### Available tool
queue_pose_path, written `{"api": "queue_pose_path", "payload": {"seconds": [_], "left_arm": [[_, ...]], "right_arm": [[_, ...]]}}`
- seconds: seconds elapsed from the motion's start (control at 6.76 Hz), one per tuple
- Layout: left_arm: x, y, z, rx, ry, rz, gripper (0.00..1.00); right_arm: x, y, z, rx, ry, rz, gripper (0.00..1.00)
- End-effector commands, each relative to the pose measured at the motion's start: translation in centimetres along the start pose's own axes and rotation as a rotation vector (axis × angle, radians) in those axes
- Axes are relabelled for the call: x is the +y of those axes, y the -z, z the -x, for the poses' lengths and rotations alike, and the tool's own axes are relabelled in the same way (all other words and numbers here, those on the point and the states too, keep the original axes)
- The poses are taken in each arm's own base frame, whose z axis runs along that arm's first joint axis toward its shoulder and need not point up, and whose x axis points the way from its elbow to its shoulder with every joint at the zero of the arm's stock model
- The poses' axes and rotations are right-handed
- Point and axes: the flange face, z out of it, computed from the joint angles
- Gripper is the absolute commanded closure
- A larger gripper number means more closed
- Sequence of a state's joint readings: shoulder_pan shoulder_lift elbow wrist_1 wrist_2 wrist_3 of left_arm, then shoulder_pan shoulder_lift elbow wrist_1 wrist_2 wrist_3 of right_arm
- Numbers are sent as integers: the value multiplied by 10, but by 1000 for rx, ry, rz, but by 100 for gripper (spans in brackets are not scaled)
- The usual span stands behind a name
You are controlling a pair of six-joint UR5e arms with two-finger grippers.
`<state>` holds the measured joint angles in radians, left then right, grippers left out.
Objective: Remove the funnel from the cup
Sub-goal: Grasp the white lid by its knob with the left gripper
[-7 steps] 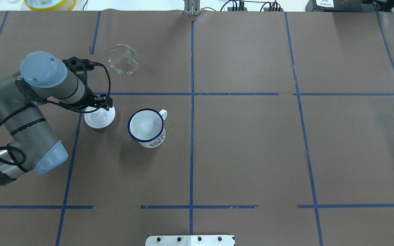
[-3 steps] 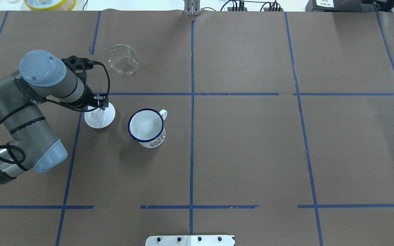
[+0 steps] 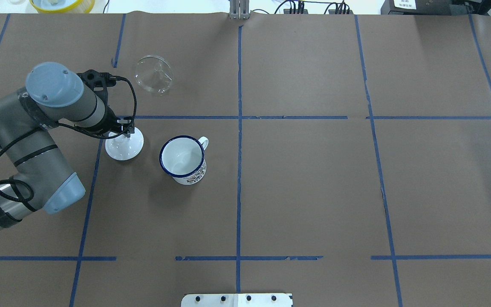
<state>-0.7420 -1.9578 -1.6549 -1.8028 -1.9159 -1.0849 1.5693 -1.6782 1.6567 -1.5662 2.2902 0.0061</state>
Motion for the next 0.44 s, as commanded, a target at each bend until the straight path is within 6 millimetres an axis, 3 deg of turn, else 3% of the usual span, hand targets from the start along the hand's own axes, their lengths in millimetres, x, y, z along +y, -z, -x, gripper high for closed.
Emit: {"api": "queue_pose_path", "payload": {"seconds": [0.0,0.3], "left_arm": [[-1,-2,-1,11,-3,-5,37],[-1,-2,-2,13,-3,-4,39]], "right_arm": [[0,0,0,0,0,0,0],[0,0,0,0,0,0,0]]}}
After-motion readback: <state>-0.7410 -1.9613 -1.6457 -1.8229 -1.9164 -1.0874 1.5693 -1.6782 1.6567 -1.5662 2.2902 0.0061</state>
